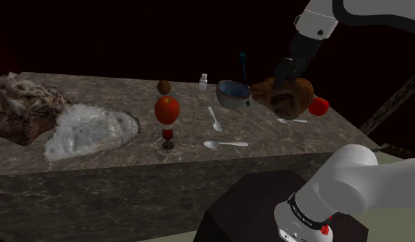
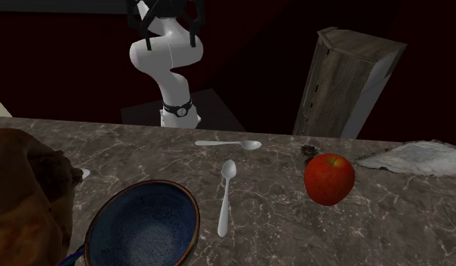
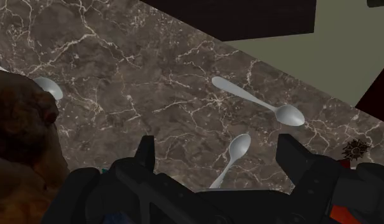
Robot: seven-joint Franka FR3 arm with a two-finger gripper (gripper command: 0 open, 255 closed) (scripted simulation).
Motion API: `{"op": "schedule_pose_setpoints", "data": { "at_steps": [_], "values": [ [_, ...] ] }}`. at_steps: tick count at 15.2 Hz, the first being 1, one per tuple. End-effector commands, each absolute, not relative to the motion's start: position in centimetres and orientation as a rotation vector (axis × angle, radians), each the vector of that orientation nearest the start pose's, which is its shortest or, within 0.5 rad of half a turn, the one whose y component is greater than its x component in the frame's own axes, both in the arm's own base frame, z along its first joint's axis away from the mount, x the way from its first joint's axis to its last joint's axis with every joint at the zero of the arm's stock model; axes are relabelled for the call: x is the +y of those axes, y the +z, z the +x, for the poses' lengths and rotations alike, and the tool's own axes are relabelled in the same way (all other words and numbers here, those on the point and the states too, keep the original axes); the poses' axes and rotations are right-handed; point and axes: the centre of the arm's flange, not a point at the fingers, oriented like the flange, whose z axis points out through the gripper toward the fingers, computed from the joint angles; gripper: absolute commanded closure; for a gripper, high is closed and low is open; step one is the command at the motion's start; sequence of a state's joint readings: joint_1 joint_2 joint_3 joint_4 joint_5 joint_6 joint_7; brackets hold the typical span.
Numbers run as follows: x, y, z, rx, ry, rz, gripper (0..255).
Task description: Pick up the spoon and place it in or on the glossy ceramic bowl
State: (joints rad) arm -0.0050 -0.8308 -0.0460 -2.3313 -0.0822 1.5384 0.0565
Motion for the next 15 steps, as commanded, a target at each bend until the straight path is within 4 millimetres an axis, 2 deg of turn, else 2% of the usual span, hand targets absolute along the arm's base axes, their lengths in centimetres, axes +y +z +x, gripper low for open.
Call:
{"op": "schedule_pose_setpoints", "data": {
  "at_steps": [1,8,15],
  "values": [
    [-2.9,61.2,29.1,0.155,-0.06,-3.185,0],
    [1.3,53.4,33.7,-0.355,0.049,-3.226,0],
    [6.1,45.1,36.2,-0.874,0.16,-3.177,0]
  ]
}}
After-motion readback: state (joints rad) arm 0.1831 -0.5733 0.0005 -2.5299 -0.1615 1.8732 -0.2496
